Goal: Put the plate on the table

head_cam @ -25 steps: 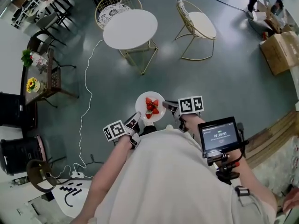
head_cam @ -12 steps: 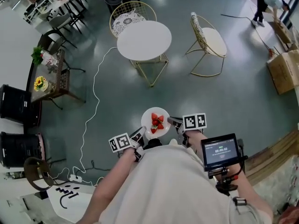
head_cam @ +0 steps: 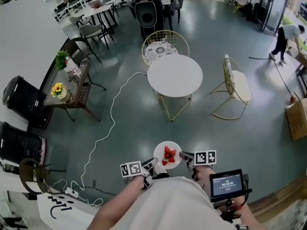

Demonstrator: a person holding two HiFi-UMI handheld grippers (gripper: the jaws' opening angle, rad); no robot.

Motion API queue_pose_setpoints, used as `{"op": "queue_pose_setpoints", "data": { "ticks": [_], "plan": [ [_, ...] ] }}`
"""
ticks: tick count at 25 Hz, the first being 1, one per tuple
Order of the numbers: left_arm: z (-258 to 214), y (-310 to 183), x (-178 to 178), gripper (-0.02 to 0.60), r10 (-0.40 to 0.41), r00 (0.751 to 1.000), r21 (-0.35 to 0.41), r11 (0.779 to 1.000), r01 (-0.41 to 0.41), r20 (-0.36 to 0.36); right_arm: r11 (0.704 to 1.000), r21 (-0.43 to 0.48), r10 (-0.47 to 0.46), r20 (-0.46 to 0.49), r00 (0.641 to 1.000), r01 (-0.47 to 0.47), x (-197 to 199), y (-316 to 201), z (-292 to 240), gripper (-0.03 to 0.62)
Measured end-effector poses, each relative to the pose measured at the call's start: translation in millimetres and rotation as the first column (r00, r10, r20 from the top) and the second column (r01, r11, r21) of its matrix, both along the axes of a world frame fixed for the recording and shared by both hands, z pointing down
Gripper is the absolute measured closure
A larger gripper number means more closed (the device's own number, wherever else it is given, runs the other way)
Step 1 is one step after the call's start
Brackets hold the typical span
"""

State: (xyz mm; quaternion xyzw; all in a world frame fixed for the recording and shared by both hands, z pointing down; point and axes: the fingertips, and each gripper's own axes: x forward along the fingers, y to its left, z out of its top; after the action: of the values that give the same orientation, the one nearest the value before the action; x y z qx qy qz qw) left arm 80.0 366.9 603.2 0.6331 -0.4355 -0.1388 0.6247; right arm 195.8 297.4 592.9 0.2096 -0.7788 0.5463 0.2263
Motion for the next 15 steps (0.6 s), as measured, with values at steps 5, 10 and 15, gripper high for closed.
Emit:
{"op": "queue_pose_setpoints", "data": {
  "ticks": [5, 10, 15],
  "plan": [
    [6.1, -24.1, -35.9, 0.563, -0.016, 1.000, 0.009, 1.000, 0.016, -0.007, 1.000, 0.008, -0.029, -0.011, 1.000, 0.029, -36.4, -25.7, 4.8, 0.566],
    [8.1, -47.9, -69.0, 0.563, -0.016, 1.000, 0.025, 1.000, 0.016, -0.024, 0.999, 0.016, -0.028, -0.012, 1.000, 0.028, -69.9, -49.5, 5.0, 0.566],
    [7.5, -60.2, -100.2, 0.563, -0.031, 0.999, 0.031, 0.999, 0.032, -0.021, 0.999, 0.040, -0.024, -0.019, 1.000, 0.025, -100.6, -62.6, 4.2, 0.566]
  ]
}}
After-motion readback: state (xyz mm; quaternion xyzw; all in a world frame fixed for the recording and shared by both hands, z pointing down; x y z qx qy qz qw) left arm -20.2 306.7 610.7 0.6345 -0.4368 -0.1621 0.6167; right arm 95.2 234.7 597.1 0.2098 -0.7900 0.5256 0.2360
